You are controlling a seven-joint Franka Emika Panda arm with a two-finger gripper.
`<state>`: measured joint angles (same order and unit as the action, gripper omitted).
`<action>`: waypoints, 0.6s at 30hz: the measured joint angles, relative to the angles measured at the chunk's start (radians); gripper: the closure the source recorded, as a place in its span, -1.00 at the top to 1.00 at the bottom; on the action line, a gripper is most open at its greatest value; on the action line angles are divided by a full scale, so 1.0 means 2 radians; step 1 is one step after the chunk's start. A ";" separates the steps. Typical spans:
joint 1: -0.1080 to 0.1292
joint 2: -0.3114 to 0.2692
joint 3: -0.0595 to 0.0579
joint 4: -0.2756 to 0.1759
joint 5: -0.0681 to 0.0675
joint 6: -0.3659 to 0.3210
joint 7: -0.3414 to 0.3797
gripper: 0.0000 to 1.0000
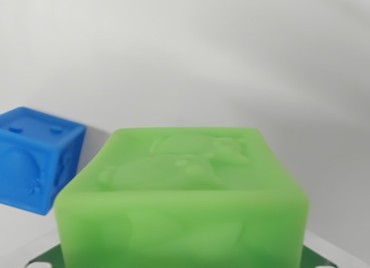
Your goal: Stack cube
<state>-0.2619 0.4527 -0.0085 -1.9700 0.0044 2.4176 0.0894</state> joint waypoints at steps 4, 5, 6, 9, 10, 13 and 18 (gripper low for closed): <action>0.003 -0.007 0.000 -0.012 0.000 0.004 0.012 -1.00; 0.005 -0.009 0.000 -0.015 0.000 0.006 0.016 -1.00; 0.006 -0.011 0.000 -0.018 0.000 0.007 0.020 -1.00; 0.009 -0.018 0.000 -0.028 0.000 0.011 0.030 -1.00; 0.010 -0.020 0.000 -0.031 0.000 0.012 0.034 -1.00; 0.013 -0.024 0.000 -0.039 0.000 0.015 0.043 -1.00; 0.018 -0.035 0.000 -0.055 0.000 0.020 0.061 -1.00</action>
<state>-0.2250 0.3827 -0.0085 -2.0809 0.0044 2.4579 0.2119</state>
